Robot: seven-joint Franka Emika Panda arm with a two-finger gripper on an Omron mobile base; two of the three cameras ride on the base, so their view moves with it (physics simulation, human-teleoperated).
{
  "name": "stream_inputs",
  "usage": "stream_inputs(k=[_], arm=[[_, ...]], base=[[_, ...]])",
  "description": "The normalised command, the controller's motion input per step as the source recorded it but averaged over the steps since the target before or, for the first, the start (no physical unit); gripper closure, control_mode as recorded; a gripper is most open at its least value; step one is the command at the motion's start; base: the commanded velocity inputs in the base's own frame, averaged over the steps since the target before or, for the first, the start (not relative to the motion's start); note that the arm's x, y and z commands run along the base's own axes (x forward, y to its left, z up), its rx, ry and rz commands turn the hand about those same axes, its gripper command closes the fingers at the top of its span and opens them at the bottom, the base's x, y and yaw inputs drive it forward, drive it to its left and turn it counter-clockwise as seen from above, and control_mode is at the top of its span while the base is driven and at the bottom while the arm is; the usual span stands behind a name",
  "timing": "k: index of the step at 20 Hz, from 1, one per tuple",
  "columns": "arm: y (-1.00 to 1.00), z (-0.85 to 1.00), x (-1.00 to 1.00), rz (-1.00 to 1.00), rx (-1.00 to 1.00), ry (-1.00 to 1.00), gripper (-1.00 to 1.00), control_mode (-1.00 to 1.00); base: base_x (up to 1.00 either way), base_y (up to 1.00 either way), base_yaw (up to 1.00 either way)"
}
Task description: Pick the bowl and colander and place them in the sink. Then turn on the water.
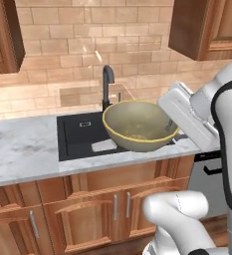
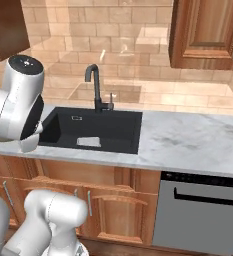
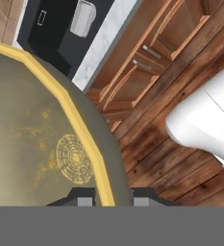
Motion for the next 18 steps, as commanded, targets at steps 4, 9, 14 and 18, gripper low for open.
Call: stream_inputs(k=[4,9,14,18], arm=[[0.0,0.0,0.0,0.0,0.0,0.0,1.0,1.0],[0.0,0.0,0.0,0.0,0.0,0.0,1.0,1.0],[0.0,0.0,0.0,0.0,0.0,0.0,1.0,1.0],[0.0,0.0,0.0,0.0,0.0,0.0,1.0,1.0]], base=[[0.29,0.0,0.04],[0.29,0.0,0.04],[0.38,0.0,0.02],[0.43,0.0,0.0]])
